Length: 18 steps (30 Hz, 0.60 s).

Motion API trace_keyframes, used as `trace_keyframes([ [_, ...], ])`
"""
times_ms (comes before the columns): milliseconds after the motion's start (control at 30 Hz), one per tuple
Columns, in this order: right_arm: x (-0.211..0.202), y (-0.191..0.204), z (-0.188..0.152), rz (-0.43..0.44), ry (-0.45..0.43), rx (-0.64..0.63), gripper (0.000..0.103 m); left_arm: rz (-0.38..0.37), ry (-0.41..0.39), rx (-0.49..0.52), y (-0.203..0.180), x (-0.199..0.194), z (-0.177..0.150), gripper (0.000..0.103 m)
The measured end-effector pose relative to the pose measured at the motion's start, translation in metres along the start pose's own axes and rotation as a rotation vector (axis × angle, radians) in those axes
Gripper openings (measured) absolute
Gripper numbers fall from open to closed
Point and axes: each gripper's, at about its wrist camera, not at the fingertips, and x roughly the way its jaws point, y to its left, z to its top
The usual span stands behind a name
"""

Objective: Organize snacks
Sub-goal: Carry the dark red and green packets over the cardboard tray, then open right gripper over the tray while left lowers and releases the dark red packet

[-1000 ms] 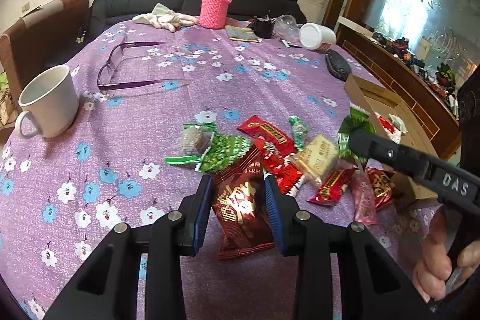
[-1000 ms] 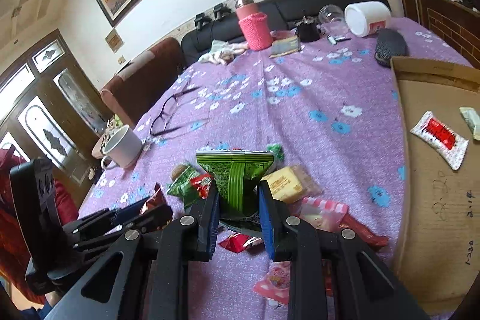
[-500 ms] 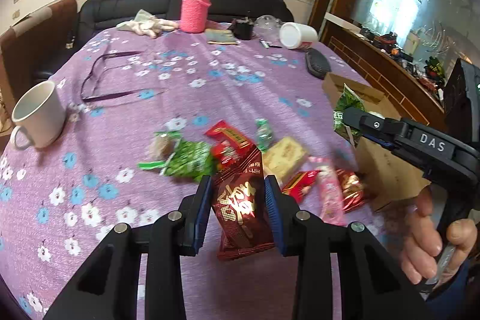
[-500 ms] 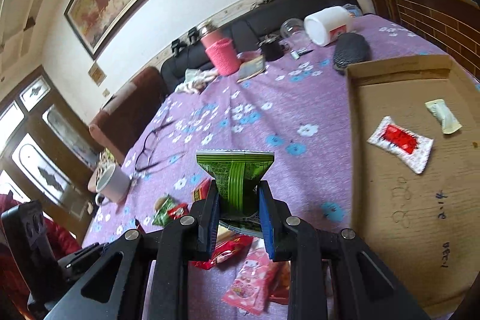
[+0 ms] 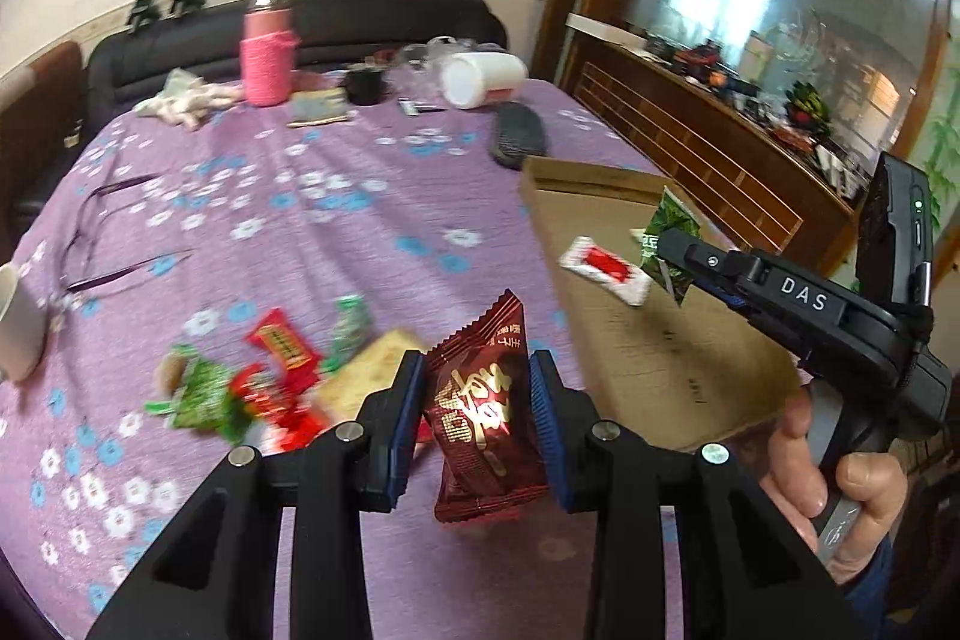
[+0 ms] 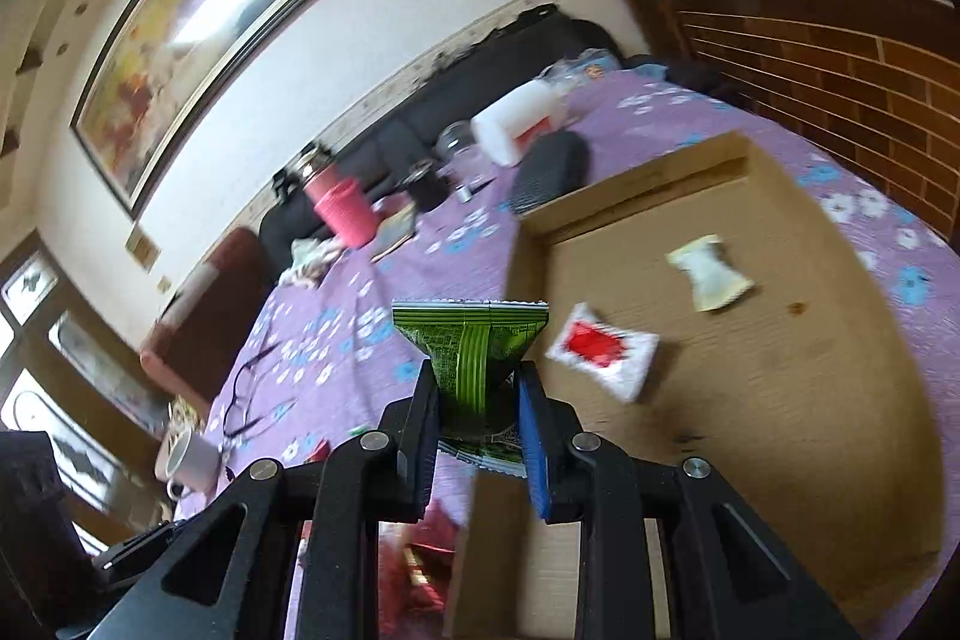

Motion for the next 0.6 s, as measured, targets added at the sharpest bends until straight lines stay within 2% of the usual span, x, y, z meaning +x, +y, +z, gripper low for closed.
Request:
trace_keyframes([
  [267,-0.016,-0.045,0.007,-0.091,-0.026,0.088,0.026,-0.098,0.048,0.057,-0.053,0.034,0.011,0.034],
  [467,0.001,-0.071,0.003,-0.171,0.072,0.172,0.026,-0.16,0.11,0.1,-0.09,0.071,0.011,0.034],
  [600,0.002,-0.073,0.002,-0.226,0.085,0.153,0.026,-0.164,0.154,0.127,-0.103,0.097,0.002,0.034],
])
